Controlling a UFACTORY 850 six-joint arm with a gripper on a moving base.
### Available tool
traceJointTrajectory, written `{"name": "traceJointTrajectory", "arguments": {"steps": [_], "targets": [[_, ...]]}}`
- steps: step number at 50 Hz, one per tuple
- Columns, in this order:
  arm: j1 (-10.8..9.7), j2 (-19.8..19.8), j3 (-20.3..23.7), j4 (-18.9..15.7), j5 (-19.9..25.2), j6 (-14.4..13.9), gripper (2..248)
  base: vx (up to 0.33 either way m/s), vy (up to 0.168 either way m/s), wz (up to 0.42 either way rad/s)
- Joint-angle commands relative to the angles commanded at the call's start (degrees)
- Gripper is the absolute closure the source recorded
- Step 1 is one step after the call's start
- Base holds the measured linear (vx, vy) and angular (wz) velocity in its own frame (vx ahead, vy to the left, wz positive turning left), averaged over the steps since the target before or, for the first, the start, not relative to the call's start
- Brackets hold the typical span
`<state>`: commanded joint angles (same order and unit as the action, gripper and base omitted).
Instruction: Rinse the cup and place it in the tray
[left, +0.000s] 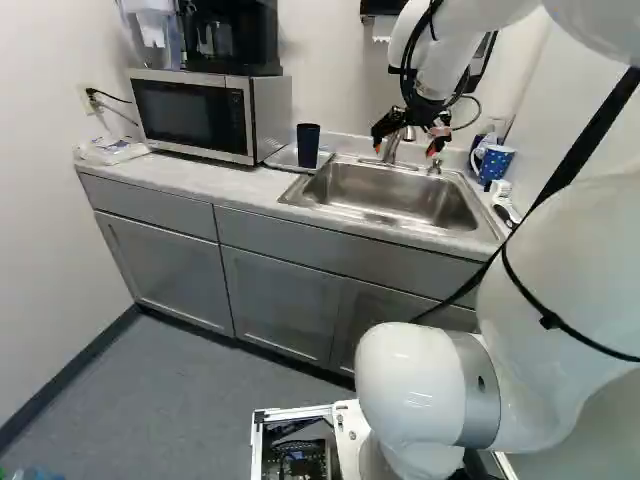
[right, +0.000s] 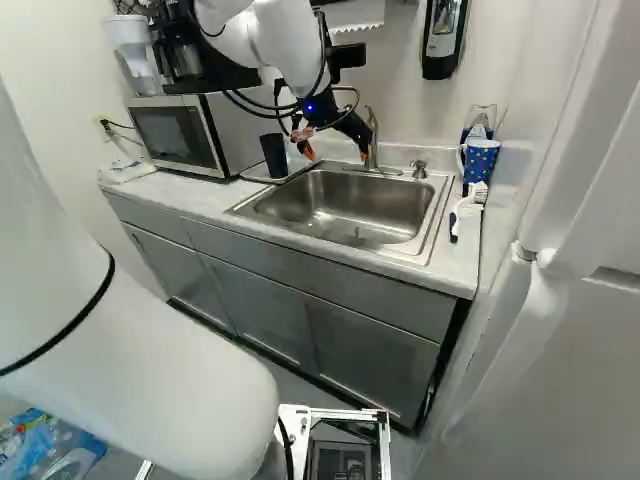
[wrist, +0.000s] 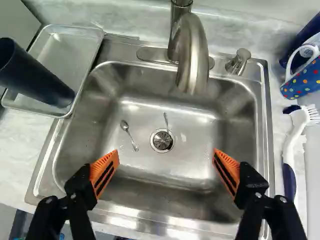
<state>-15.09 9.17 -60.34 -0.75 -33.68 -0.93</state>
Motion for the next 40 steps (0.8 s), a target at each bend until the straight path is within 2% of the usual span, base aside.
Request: {"name": "traceJointTrajectory", "arguments": {"steps": [40], "targets": [[0.0,0.0,0.0,0.0,0.0,0.0,3,-0.001,0.001,-0.001]]}}
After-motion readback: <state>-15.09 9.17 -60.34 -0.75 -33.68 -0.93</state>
